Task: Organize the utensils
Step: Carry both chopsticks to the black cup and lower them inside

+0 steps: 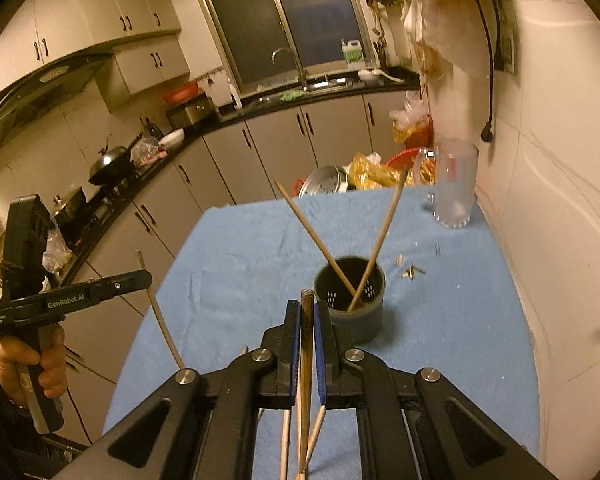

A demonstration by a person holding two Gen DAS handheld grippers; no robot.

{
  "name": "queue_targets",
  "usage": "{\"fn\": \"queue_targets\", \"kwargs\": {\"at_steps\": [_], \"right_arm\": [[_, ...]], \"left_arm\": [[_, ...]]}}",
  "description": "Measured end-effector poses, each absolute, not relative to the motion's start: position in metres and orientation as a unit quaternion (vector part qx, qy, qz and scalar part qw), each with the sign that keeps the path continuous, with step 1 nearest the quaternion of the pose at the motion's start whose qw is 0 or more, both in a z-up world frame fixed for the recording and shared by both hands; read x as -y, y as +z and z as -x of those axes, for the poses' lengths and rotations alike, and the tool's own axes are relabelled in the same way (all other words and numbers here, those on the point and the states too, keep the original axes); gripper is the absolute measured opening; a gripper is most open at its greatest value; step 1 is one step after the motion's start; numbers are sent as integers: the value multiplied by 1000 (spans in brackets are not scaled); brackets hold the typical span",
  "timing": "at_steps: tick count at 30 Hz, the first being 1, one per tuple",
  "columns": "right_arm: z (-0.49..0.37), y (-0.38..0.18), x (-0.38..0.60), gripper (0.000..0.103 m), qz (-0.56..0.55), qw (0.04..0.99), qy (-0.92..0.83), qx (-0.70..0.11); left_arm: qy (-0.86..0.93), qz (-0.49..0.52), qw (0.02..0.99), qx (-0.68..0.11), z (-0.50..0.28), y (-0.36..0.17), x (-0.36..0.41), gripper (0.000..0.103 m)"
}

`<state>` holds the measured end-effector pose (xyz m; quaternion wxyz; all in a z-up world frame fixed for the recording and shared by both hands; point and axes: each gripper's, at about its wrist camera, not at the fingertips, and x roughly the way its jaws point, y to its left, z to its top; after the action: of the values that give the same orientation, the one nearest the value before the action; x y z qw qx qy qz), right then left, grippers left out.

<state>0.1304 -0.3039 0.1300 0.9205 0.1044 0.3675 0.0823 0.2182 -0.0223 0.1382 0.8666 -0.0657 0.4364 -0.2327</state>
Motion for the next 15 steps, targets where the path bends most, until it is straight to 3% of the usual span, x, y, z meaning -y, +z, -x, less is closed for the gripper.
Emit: {"fn": "queue_targets", "kwargs": {"at_steps": [15], "right_arm": [[-143, 198, 323, 7, -100, 955, 52, -274]], "left_arm": [[-261, 72, 886, -377, -240, 192, 58, 6]]}}
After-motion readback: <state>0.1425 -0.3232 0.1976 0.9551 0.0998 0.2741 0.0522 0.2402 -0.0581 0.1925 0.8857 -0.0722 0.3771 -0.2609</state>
